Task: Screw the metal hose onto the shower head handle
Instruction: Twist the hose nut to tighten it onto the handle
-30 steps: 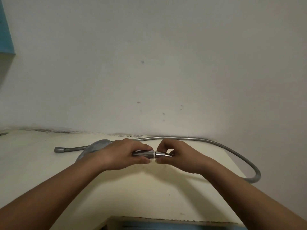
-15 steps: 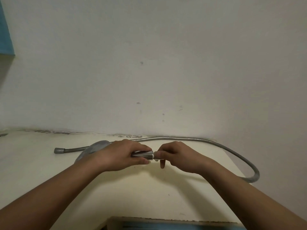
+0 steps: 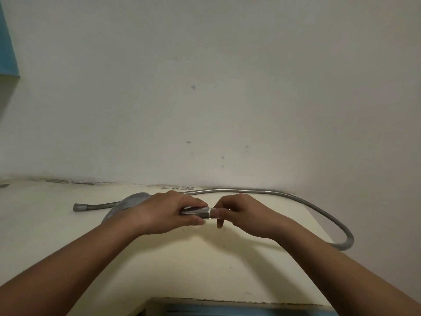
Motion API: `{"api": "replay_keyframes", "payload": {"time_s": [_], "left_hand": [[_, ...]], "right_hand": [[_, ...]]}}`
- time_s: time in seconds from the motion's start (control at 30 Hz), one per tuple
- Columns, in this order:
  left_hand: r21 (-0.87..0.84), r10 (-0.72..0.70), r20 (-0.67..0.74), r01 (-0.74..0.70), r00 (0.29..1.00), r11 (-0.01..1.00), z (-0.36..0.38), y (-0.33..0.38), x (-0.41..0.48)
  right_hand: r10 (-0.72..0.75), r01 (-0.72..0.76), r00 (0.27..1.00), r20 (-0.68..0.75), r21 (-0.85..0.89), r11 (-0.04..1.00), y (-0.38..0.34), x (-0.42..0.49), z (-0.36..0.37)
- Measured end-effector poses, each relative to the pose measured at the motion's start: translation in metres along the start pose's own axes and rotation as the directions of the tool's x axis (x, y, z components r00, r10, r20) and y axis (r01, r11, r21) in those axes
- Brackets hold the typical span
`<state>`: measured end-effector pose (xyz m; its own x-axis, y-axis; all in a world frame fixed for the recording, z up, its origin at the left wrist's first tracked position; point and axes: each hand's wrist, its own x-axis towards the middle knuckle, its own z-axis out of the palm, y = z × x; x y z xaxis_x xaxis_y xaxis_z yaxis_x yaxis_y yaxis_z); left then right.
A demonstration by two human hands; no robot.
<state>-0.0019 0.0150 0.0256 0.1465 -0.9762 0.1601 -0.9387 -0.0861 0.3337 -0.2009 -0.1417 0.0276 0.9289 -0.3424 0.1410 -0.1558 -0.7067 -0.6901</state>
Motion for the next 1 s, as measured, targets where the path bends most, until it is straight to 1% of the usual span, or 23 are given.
{"api": "replay_keyframes", "payload": {"time_s": [0.1, 0.17, 0.3, 0.57, 0.67, 0.77, 0.9, 1.0], "left_hand": [[0.004, -0.012, -0.002, 0.012, 1.000, 1.000, -0.0007, 0.0007, -0.0010], [0.007, -0.007, -0.002, 0.007, 1.000, 1.000, -0.0010, 0.0012, -0.0017], [0.008, -0.002, 0.010, 0.001, 1.000, 1.000, -0.0021, 0.0029, -0.0026], [0.032, -0.006, 0.008, 0.005, 1.000, 0.999, 0.0000, -0.0005, -0.0024], [0.022, -0.002, 0.012, 0.001, 1.000, 1.000, 0.0003, -0.0010, -0.0019], [0.061, -0.030, 0.012, 0.029, 0.999, 0.998, 0.0006, -0.0034, -0.0016], [0.018, -0.012, 0.021, 0.012, 1.000, 1.000, 0.0009, -0.0019, 0.0003], [0.053, -0.050, 0.029, 0.049, 0.998, 0.997, 0.0007, -0.0031, -0.0001]], "right_hand": [[-0.061, 0.062, 0.997, -0.045, 0.018, 0.998, -0.0006, -0.0008, 0.0003], [-0.079, 0.079, 0.996, -0.036, 0.004, 0.997, 0.0001, 0.0000, -0.0005], [-0.007, 0.008, 1.000, 0.012, -0.062, 0.998, -0.0011, 0.0010, -0.0004], [-0.079, 0.079, 0.997, -0.023, -0.011, 0.997, 0.0007, 0.0004, 0.0005], [-0.066, 0.067, 0.998, 0.020, -0.039, 0.997, 0.0003, 0.0014, -0.0021], [-0.030, 0.032, 0.999, 0.041, -0.046, 0.998, -0.0002, 0.0018, -0.0024], [-0.044, 0.044, 0.999, -0.004, -0.051, 0.998, 0.0022, -0.0002, 0.0018], [-0.081, 0.080, 0.996, -0.048, -0.023, 0.997, 0.0043, -0.0017, 0.0041]]}}
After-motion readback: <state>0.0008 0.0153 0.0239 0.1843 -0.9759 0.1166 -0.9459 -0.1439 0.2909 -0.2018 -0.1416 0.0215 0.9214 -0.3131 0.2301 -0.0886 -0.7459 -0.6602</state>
